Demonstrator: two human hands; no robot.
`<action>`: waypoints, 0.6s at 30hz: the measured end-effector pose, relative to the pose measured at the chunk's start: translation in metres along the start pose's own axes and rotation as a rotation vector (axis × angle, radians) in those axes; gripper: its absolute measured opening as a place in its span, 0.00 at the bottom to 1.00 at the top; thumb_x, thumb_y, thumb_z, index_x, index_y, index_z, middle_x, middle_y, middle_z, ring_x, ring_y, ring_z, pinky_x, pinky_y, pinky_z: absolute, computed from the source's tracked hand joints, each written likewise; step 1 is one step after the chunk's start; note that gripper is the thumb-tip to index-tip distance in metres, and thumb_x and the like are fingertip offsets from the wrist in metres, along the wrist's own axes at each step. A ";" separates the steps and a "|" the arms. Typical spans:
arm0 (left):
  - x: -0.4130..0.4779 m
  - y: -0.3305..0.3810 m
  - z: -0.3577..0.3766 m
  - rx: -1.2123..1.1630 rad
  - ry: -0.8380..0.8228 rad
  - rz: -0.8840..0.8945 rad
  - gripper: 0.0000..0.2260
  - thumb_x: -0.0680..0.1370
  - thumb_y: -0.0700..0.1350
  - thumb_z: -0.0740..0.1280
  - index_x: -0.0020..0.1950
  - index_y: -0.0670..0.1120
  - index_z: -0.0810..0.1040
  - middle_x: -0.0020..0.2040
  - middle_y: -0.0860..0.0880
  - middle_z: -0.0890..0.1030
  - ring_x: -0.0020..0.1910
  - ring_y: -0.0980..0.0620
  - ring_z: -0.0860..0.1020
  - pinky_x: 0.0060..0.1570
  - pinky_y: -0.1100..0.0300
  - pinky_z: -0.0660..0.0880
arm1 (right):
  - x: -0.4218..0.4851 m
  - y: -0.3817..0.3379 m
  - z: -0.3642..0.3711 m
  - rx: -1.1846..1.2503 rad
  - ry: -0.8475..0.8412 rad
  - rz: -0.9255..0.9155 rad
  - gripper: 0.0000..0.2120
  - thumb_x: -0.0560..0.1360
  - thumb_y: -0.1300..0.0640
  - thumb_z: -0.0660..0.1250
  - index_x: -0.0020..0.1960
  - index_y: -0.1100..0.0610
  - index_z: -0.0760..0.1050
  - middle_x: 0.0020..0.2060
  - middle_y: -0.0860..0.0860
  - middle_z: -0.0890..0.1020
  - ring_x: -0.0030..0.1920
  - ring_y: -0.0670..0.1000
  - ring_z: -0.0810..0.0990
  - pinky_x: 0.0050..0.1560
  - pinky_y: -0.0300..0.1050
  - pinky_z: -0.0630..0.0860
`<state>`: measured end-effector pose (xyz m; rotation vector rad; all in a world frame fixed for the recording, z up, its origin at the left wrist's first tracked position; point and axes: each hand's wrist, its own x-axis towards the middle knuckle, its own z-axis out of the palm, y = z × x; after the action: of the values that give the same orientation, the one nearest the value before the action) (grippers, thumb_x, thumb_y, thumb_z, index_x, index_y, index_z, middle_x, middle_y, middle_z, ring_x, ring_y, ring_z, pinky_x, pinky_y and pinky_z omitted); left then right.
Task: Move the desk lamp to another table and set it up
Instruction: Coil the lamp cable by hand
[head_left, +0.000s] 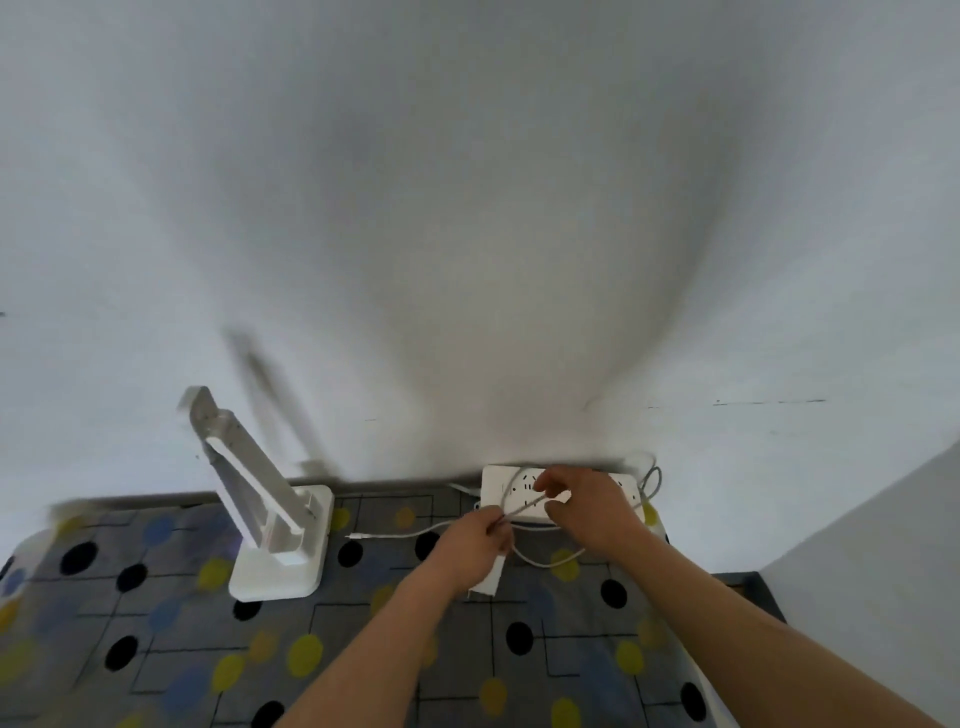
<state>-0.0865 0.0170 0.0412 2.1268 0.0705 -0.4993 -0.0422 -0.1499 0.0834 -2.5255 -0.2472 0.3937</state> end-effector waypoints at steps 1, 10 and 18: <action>-0.002 0.005 -0.005 -0.039 0.012 0.020 0.11 0.81 0.39 0.56 0.39 0.44 0.71 0.39 0.48 0.76 0.41 0.50 0.73 0.47 0.57 0.70 | 0.000 -0.005 -0.002 -0.020 -0.008 -0.021 0.15 0.71 0.61 0.66 0.55 0.48 0.78 0.52 0.47 0.81 0.52 0.50 0.79 0.52 0.44 0.76; -0.024 0.041 -0.058 -0.349 0.166 0.048 0.13 0.76 0.40 0.65 0.33 0.48 0.81 0.32 0.51 0.80 0.34 0.55 0.76 0.44 0.61 0.75 | -0.001 -0.046 -0.013 -0.140 0.003 -0.128 0.12 0.74 0.57 0.65 0.56 0.48 0.78 0.56 0.49 0.81 0.57 0.51 0.77 0.57 0.46 0.74; -0.044 0.050 -0.091 -0.394 0.325 0.113 0.11 0.75 0.42 0.68 0.32 0.48 0.80 0.28 0.55 0.80 0.29 0.57 0.78 0.35 0.68 0.74 | -0.006 -0.069 -0.046 -0.289 0.184 -0.071 0.11 0.77 0.46 0.61 0.44 0.51 0.77 0.41 0.49 0.77 0.44 0.51 0.77 0.42 0.43 0.72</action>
<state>-0.0849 0.0679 0.1421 1.7926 0.2136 -0.0601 -0.0394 -0.1183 0.1598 -2.8042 -0.3420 0.1015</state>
